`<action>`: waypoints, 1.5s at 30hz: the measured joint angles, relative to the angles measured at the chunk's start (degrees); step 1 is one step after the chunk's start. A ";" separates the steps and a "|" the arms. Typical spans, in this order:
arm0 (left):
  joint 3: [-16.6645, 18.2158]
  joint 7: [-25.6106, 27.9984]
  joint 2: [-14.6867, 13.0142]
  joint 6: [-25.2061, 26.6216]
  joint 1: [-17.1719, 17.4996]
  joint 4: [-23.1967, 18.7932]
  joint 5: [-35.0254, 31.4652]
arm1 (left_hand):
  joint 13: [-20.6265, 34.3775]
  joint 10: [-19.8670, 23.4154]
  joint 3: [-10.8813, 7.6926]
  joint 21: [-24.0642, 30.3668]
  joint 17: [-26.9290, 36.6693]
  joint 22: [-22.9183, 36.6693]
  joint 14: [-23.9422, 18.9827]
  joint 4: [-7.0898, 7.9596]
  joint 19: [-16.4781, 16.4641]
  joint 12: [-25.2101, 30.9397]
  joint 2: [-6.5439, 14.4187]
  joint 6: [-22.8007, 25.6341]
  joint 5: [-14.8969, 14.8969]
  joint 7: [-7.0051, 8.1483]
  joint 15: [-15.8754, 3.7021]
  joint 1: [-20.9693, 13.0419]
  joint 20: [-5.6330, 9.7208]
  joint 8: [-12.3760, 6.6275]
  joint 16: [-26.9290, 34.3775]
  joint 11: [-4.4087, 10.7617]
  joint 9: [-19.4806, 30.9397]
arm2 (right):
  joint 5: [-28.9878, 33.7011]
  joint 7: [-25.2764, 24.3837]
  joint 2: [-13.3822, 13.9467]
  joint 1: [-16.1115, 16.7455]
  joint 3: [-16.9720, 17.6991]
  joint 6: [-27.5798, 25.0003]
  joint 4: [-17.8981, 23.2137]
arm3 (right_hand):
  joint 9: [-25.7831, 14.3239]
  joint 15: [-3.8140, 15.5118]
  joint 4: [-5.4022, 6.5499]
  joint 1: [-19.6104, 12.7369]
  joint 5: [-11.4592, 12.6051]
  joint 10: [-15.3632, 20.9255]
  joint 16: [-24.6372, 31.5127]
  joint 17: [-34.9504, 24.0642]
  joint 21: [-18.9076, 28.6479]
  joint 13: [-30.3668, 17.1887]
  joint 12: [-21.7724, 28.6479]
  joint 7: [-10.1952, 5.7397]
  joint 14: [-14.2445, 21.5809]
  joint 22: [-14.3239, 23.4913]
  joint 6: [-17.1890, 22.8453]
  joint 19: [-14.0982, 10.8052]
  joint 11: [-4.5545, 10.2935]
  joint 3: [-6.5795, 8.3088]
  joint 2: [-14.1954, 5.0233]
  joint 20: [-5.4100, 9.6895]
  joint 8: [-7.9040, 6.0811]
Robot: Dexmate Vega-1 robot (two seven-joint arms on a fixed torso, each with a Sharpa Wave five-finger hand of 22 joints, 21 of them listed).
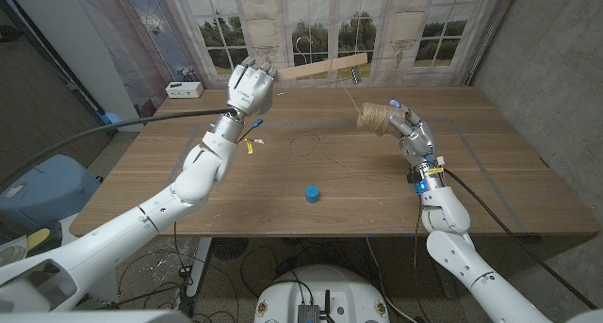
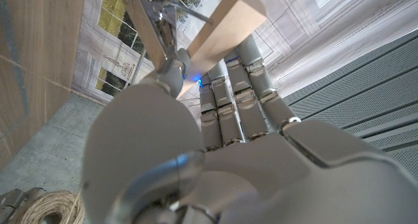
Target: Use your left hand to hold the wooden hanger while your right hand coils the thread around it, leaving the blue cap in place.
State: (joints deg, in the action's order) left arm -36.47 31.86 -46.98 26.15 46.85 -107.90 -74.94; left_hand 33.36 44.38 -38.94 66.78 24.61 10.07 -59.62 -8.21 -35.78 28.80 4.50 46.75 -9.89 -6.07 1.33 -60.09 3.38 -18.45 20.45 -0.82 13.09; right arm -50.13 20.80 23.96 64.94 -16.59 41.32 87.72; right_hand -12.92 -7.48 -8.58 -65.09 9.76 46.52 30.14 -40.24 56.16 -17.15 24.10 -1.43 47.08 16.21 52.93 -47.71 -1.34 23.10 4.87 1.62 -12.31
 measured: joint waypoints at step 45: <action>-1.65 -4.04 -2.84 -9.31 1.75 -2.98 0.48 | 0.92 0.10 -0.23 0.69 0.29 0.00 -0.30 -0.23 0.42 -0.96 0.00 -0.01 0.12 0.04 -0.13 0.00 -0.19 0.23 -0.99 0.10 0.00 | 5.26 -0.39 5.72 -12.00 -2.43 -6.82 9.03 | -0.28 0.00 0.01 0.23 0.00 0.09 -0.83 -0.88 2.36 0.00 -0.47 0.01 0.00 -1.50 0.00 0.83 -0.09 -0.01 -0.23 -0.84 0.43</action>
State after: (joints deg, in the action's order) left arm -38.12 27.81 -49.82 16.84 48.60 -110.88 -74.46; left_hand 34.28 44.48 -39.17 67.47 24.90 10.07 -59.92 -8.45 -35.37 27.85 4.50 46.74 -9.77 -6.02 1.20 -60.09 3.18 -18.22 19.45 -0.72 13.09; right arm -44.87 20.41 29.68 52.94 -19.03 34.50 96.75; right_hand -13.20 -7.49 -8.58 -64.86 9.76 46.61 29.31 -41.12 58.51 -17.15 23.63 -1.42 47.08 14.71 52.93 -46.88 -1.43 23.09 4.64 0.79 -11.88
